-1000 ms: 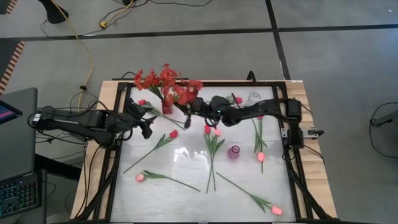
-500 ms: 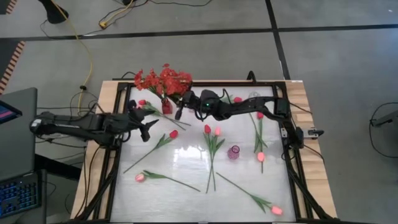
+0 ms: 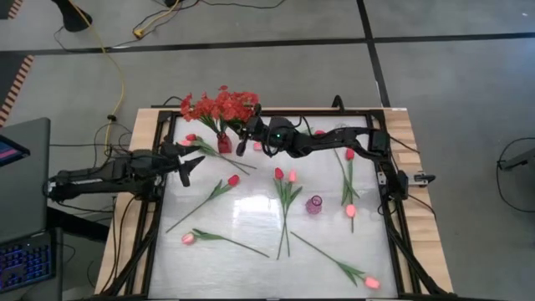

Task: Sort flowers into vase by color
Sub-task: Put the orange flowers into the red flower vase

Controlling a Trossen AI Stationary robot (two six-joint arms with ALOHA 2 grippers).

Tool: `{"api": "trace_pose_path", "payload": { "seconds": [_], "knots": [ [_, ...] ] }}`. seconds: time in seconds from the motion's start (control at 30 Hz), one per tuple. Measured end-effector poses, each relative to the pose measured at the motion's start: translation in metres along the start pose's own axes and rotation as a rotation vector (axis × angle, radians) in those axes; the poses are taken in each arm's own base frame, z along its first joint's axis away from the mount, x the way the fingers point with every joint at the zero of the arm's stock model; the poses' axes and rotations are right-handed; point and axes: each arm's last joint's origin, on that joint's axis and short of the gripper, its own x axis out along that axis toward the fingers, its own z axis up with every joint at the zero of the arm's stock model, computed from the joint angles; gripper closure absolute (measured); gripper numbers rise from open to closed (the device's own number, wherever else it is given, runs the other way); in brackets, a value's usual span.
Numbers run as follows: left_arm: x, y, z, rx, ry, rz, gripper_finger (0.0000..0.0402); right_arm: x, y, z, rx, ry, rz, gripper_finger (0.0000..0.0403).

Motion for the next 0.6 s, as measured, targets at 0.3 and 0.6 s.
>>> {"api": "trace_pose_path", "payload": {
  "seconds": [0.3,0.6],
  "knots": [
    [0.001,0.000,0.000,0.002,0.004,0.000,0.0217,0.002,0.001,-0.012,0.023,0.011,0.001,0.0359],
    [0.000,0.000,0.000,0.002,0.006,-0.008,0.0217,0.014,0.005,-0.045,0.035,0.062,0.003,0.0359]
  ]
}}
